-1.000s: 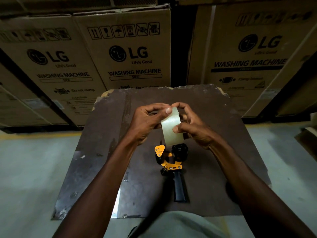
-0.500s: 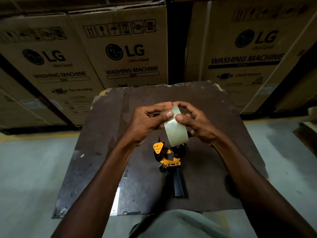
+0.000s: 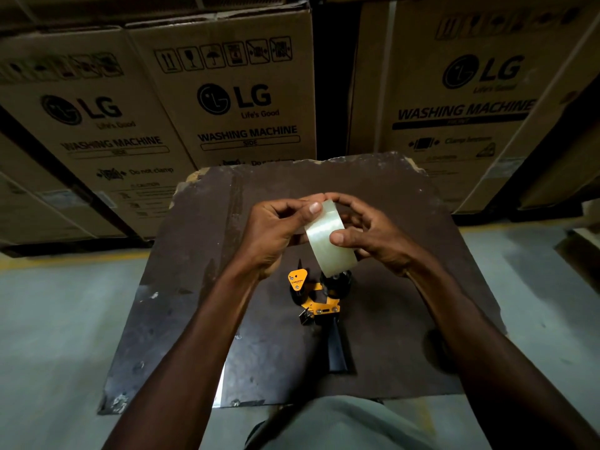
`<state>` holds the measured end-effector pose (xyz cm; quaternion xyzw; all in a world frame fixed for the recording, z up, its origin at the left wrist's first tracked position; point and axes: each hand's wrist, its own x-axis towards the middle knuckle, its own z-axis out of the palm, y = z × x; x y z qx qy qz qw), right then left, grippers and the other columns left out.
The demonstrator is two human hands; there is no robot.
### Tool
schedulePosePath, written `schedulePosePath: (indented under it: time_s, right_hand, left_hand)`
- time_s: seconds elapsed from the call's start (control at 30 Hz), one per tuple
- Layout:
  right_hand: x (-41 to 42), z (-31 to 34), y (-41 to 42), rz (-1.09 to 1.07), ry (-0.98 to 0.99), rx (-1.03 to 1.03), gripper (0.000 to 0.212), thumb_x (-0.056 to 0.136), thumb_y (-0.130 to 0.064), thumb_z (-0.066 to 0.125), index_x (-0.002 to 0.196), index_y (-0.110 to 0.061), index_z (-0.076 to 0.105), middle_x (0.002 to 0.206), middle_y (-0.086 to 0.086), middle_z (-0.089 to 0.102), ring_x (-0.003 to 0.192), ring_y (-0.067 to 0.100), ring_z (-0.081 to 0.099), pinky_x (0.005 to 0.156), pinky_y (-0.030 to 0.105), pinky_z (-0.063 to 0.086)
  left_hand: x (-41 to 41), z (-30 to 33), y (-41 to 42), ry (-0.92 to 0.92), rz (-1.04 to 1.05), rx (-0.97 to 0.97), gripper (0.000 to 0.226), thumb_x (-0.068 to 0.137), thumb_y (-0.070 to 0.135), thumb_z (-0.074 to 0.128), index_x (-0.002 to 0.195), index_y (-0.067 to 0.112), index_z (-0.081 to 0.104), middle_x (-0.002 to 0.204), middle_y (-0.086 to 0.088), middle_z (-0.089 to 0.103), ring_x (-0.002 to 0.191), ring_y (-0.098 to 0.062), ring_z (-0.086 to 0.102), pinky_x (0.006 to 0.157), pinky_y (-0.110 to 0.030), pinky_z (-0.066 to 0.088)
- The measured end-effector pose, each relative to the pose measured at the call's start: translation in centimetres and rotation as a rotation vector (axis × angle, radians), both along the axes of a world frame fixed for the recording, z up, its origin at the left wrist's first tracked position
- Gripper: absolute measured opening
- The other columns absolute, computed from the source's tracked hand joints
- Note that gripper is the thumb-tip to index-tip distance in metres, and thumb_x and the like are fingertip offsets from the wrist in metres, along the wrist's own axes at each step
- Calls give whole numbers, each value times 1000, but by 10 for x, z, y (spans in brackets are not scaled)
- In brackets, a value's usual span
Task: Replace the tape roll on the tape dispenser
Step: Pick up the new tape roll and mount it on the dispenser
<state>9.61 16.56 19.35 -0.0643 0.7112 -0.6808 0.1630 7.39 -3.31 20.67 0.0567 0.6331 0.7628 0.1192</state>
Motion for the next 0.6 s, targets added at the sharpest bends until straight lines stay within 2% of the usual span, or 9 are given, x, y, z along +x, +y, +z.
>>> schedulePosePath:
  time_s: [0.07,0.2,0.33,0.4,0.43,0.5,0.6]
  right_hand:
    - [0,-2,2,10,16,3,79,61,-41,82,135,-43,52,129,-3,64,111,9,67,76,31,60]
    - [0,-6,3,24,43,-1,81,59,-36,85,134,-41,54,137,0,58,116,11,65,76,26,58]
    - [-5,-11,6,18,53,74,94,57,-38,88,141,-33,47,143,-1,55,125,11,59,97,30,54]
    - [-7,-12,7,34,66,149,101,56,-43,88,146,-26,44,143,-4,55,128,8,56,103,29,49]
    - [-7,-12,7,42,72,172,101,56,-43,87,146,-23,44,141,-7,57,126,4,57,102,24,49]
    - [-7,-9,8,54,87,189,93,58,-40,86,141,-23,48,134,-14,59,119,-5,59,93,14,49]
    - [-8,-9,9,65,110,231,91,62,-31,88,143,-26,46,132,-21,56,115,-14,56,88,8,46]
  left_hand:
    - [0,-2,1,-19,26,0,20,75,22,76,84,4,73,102,-9,77,90,-24,73,74,-49,61]
    - [-1,-9,2,-65,63,37,23,81,20,73,93,1,73,102,-7,78,89,-19,73,69,-41,60]
    - [-1,-15,4,-136,72,81,25,75,26,74,91,7,74,102,-4,78,91,-17,72,80,-44,55]
    - [-2,-17,4,-170,63,119,32,75,26,74,98,3,74,103,-4,77,84,-12,71,76,-40,53]
    - [-2,-18,4,-181,59,132,35,75,25,75,101,1,73,103,-5,77,81,-10,70,73,-37,51]
    - [-3,-21,3,-203,47,149,32,74,24,76,98,3,75,106,-6,76,88,-12,70,76,-36,47]
    - [-4,-25,-1,-233,19,190,33,75,21,75,100,-1,74,102,-8,76,85,-12,69,73,-32,40]
